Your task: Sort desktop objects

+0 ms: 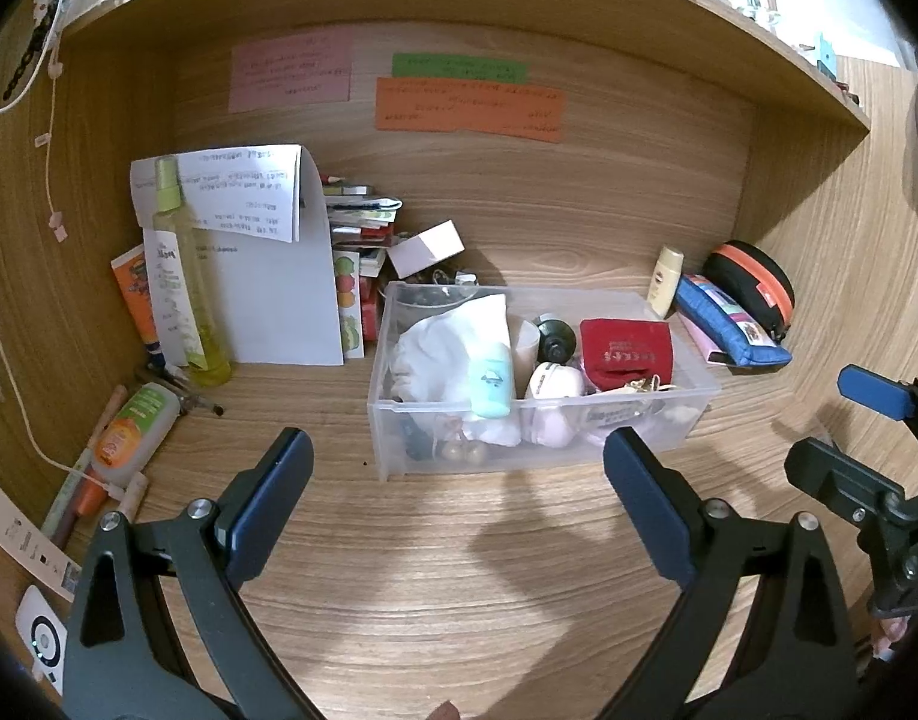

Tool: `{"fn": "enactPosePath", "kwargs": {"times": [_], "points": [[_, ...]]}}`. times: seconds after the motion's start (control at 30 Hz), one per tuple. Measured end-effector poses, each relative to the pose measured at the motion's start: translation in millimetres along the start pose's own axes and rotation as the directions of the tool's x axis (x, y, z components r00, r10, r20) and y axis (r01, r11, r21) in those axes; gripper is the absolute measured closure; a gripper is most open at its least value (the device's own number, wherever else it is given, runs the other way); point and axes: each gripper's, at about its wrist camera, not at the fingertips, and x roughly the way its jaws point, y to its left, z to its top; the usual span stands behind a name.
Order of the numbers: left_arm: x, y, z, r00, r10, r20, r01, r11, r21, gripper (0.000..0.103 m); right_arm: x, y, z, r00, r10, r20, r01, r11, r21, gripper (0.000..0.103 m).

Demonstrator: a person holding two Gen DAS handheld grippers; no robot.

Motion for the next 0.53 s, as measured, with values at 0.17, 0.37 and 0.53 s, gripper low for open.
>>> {"fn": "enactPosePath", "kwargs": {"times": [0.17, 0.37, 0.53], "points": [[4.8, -0.5, -1.1, 1.000, -0.017, -0.023, 0.017, 1.000, -0.003, 0.004, 0.9, 0.9, -0.9, 1.000, 0.005, -0.003, -0.005, 1.000, -0.001, 0.000], [4.9, -2.2, -2.5, 1.000, -0.021, -0.011, 0.021, 1.000, 0.004, 0.004, 2.0, 1.5, -1.3, 1.000, 0.009, -0.008, -0.009, 1.000, -0.008, 0.000], [4.2, -8.5, -3.0, 1.000, -0.013, -0.010, 0.013, 0.999, 0.033, 0.004, 3.0, 0.5, -0.8, 1.000, 0.011, -0.010, -0.011, 1.000, -0.007, 0.000]]}}
